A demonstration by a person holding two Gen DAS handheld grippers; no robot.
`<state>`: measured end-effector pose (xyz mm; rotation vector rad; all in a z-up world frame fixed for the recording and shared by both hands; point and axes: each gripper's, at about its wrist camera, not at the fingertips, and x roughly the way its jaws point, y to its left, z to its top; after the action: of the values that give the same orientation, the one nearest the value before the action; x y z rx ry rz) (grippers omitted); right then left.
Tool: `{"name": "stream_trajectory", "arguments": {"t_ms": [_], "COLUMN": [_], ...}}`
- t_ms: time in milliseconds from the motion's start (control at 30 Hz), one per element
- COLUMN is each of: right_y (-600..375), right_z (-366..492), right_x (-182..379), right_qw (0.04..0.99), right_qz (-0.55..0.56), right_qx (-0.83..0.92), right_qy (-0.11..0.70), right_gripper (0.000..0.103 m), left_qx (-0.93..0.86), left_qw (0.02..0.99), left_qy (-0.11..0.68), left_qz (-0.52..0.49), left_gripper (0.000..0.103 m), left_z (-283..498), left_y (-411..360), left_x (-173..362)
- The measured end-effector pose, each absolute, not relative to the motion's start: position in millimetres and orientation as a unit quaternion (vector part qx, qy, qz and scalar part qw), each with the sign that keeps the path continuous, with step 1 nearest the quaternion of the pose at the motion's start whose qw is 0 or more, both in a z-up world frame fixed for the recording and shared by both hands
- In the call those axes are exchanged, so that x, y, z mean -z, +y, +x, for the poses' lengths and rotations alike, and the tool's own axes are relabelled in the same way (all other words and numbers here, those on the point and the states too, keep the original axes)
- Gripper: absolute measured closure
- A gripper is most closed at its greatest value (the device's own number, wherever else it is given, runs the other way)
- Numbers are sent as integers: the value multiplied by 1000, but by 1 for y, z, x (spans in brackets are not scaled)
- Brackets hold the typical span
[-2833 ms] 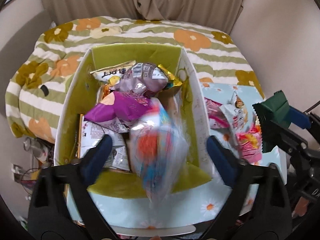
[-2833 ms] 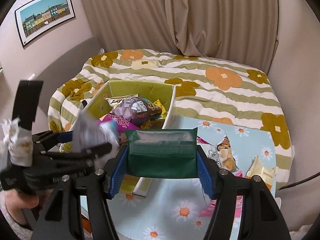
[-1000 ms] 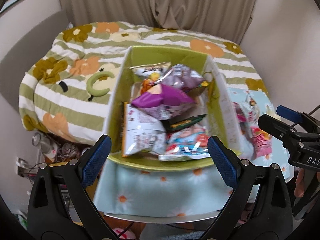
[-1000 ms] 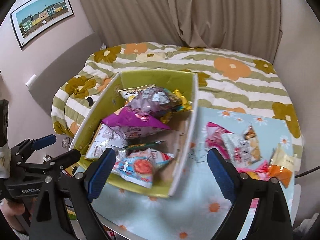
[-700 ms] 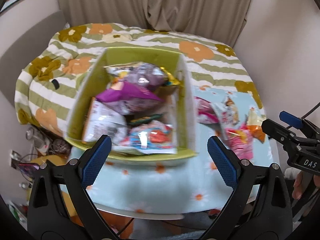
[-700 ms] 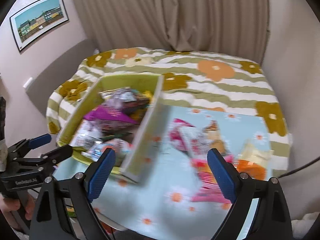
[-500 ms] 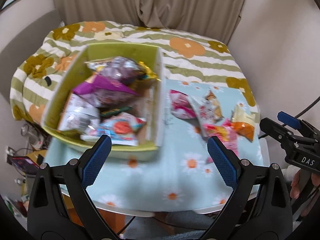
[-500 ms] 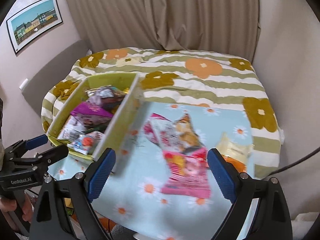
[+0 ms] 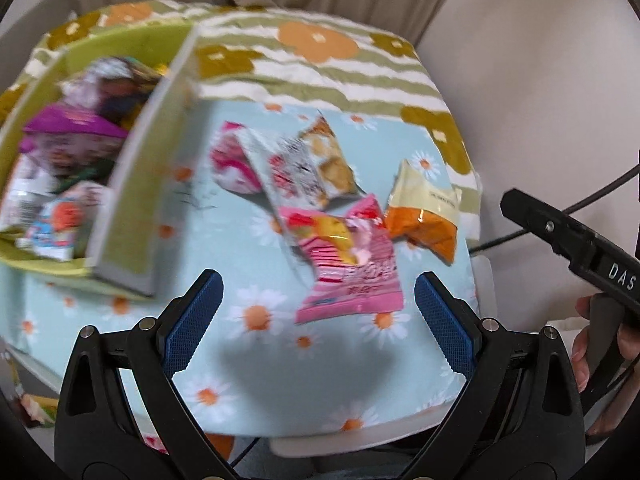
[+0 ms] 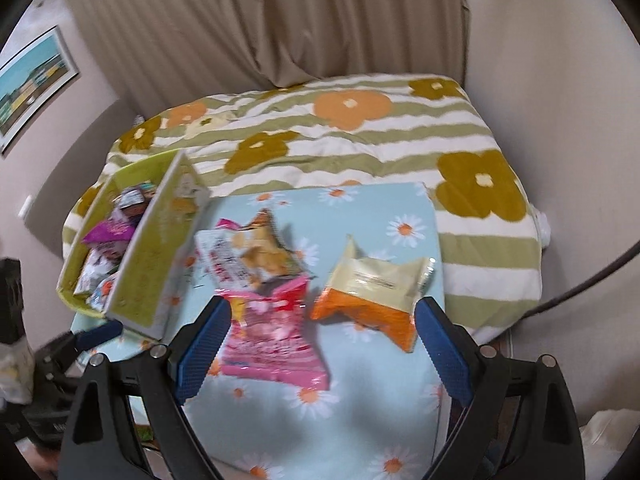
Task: Organize snacks
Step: 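Move both tools back over the remaining snacks, then grasp the pink strawberry bag with the left tool while the right tool grasps the cream-orange bag, lift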
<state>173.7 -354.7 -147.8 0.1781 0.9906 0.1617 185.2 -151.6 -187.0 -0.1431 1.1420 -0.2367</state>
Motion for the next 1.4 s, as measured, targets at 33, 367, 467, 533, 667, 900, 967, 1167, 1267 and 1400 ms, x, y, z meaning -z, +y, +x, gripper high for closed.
{"name": "stream_trajectory", "arguments": {"t_ms": [33,367,467,533,667,900,967,1167,1267,1400], "right_y": [-358,-383,-382,-380,-377,-377,-377,-376,-373,-370], "right_z": [177,221,230,237,244,251,253,256,258,260], "right_x": [152,220,234,243,255,267,269,274,274,276], "right_qw": [871,834,825,821,814,809,808,806,807,807], "right_qz": [89,155,163,164,161,153,152,142,132,118], "right_qx": [-72,-42,-37,-36,-34,-22,-20,-15,-13,-11], "right_qy": [477,528,540,546,557,567,569,575,576,578], "right_gripper": [12,12,12,12,12,12,12,12,12,11], "left_qx": [116,132,133,136,157,174,174,171,168,164], "left_qw": [828,796,791,786,773,769,768,769,771,776], "left_qy": [544,586,592,597,606,605,606,607,605,601], "left_qz": [-68,-75,-81,-84,-108,-112,-114,-109,-105,-103], "left_gripper": [7,7,7,7,18,33,36,39,40,41], "left_z": [190,233,239,243,247,248,248,243,239,233], "left_y": [-156,-185,-186,-188,-189,-190,-189,-185,-186,-183], "left_x": [193,259,271,278,289,288,288,284,281,276]}}
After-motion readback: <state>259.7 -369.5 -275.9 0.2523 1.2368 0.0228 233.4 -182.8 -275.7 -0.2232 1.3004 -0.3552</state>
